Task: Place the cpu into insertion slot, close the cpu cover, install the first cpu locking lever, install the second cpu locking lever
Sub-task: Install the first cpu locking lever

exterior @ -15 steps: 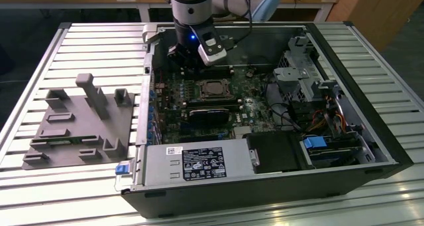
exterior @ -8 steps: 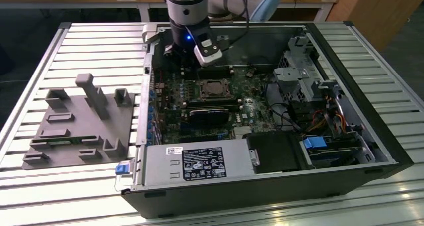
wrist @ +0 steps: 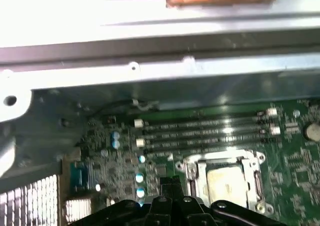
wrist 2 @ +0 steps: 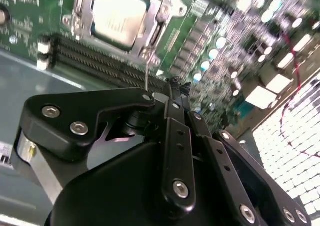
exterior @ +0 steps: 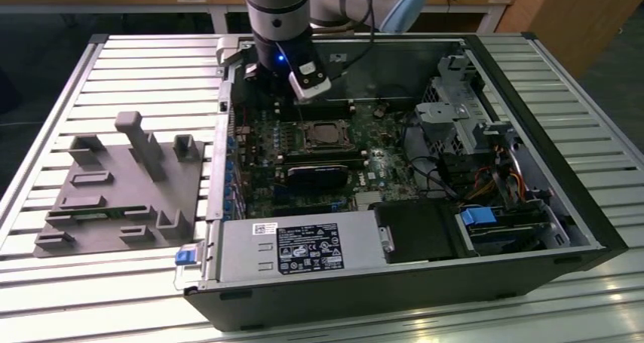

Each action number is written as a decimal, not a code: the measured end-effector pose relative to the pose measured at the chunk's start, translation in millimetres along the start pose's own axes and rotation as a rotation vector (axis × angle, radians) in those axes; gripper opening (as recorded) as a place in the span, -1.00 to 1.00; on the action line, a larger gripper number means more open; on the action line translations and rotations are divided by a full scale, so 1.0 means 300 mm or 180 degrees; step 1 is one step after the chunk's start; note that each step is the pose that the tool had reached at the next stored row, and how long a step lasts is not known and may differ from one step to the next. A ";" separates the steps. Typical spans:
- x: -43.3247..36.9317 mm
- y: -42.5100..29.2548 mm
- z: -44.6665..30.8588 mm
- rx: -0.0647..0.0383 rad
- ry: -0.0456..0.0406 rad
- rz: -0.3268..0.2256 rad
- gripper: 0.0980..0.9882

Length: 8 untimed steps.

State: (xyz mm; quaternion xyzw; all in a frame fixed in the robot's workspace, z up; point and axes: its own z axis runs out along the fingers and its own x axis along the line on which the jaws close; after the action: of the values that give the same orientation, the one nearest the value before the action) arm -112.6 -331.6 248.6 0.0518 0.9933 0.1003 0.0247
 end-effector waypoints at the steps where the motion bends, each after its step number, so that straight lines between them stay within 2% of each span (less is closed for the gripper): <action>1: 0.001 0.000 0.000 -0.0048 0.0006 0.0003 -0.98; 5: 0.006 -0.001 0.000 -0.0246 0.0025 0.0015 -0.98; 6: 0.006 -0.001 0.000 -0.0282 0.0028 0.0017 -0.98; 8: 0.006 -0.001 0.000 -0.0304 0.0030 0.0018 -0.98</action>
State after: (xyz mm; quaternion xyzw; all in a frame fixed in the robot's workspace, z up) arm -114.4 -331.6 248.5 0.0529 0.9873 0.1479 0.0221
